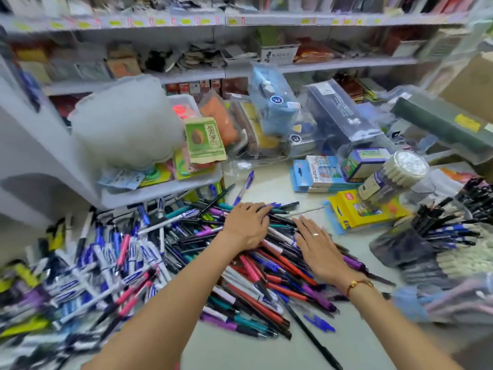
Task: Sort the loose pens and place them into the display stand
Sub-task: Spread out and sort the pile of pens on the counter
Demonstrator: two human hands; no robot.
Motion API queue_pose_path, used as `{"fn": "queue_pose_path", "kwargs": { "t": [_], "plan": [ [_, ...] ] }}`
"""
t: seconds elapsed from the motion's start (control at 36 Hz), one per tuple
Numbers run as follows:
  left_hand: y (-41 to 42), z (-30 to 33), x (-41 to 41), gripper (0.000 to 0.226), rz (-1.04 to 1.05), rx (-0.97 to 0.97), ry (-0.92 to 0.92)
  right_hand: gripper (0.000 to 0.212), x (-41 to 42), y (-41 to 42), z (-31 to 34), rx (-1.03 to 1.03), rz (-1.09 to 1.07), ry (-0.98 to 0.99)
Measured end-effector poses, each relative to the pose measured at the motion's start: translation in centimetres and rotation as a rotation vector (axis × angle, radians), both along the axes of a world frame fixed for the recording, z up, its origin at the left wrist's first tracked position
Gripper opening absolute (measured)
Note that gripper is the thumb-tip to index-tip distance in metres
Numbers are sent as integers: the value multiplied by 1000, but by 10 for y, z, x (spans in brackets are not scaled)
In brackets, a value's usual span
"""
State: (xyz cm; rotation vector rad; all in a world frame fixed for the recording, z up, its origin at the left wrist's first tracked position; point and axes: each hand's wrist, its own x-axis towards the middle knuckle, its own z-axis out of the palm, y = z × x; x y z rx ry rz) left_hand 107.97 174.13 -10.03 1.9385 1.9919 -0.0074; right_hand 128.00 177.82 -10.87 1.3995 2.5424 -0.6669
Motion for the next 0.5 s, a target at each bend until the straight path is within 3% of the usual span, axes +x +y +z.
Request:
{"fn": "queue_pose_path", "kwargs": {
  "t": [0.08,0.17,0.28,0.39,0.5],
  "plan": [
    [-15,9,-1,49,1,-14,-91,50,-6,-16,4,-3,-28,8],
    [-33,20,-11,47,59,137,-140,48,-12,-26,12,-54,-94,84],
    [-59,28,-47,44,219,285,-137,46,-27,-26,24,53,-343,237],
    [-78,13,-89,53,336,151,-53,40,-74,-14,38,206,-361,208],
    [-86,-1,-107,51,316,89,-54,46,-148,-2,39,86,-388,225]
  ]
}}
